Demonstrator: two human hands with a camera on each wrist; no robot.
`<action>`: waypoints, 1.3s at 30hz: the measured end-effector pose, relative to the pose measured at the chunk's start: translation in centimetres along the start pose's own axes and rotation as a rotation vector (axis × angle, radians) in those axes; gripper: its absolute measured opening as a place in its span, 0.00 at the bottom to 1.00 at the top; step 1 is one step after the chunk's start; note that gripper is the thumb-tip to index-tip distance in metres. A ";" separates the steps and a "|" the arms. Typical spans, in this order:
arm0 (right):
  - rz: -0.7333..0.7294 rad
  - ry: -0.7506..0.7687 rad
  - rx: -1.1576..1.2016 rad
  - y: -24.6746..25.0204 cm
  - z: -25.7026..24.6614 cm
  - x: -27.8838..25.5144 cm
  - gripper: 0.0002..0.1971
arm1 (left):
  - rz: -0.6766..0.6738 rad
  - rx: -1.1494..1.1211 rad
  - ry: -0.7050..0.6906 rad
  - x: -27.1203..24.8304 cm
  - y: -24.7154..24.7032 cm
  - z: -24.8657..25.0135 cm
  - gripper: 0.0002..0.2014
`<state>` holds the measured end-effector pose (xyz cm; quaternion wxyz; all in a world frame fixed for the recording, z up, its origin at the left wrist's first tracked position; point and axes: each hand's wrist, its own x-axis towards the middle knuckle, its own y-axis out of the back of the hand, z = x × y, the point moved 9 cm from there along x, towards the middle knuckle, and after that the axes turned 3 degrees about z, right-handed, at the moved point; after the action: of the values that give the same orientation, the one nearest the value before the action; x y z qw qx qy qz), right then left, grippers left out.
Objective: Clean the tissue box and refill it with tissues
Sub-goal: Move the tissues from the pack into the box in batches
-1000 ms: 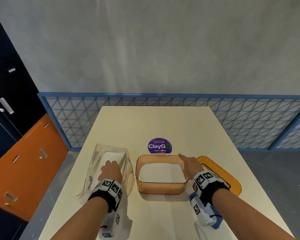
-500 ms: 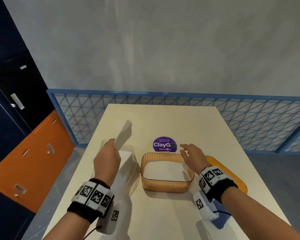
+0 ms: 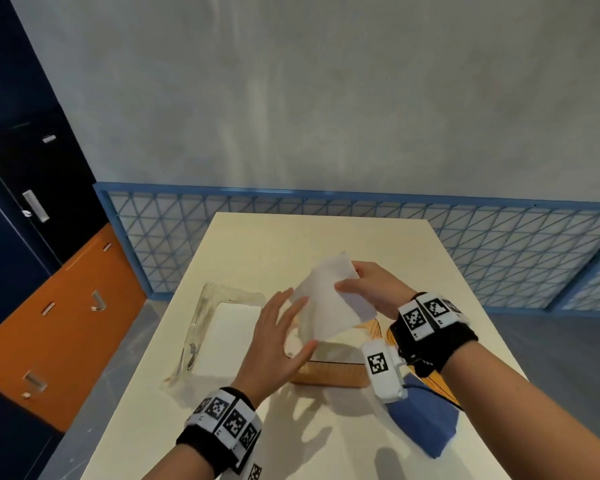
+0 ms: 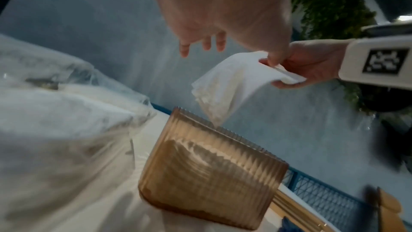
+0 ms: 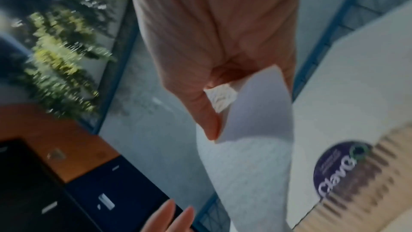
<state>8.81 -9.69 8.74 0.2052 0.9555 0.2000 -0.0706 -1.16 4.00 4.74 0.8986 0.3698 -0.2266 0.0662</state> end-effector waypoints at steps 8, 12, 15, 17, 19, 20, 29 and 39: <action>0.053 0.201 -0.249 2.0 -2.4 -1.7 0.12 | 0.048 -0.848 0.798 1.4 -2.9 -5.5 0.27; 0.104 0.173 -0.103 2.7 -0.8 -1.8 0.12 | 0.036 -0.899 0.796 2.6 -3.2 -5.5 0.19; 0.165 0.131 0.001 2.8 1.8 -1.6 0.09 | 0.091 -0.665 0.707 3.0 -1.8 -5.4 0.12; 0.214 0.100 0.037 2.8 3.8 -1.6 0.08 | 0.118 -0.550 0.620 3.1 -1.4 -5.0 0.11; 0.253 0.055 0.037 2.4 6.2 -1.7 0.08 | 0.116 -0.478 0.572 2.6 -1.7 -4.9 0.12; 0.260 0.027 0.019 2.0 7.5 -1.7 0.09 | 0.102 -0.440 0.569 2.1 -2.2 -5.1 0.12; 0.316 -0.102 -0.252 0.9 11.4 -1.0 0.16 | 0.013 -0.160 0.528 0.5 -4.5 -7.0 0.13; 0.352 -0.173 -0.305 1.7 11.5 -0.3 0.15 | -0.025 0.114 0.550 1.4 -4.0 -7.0 0.10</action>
<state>8.64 -16.04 -1.04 0.3723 0.9241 0.0203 -0.0841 3.78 5.93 -1.50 0.9048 0.3908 0.0342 0.1658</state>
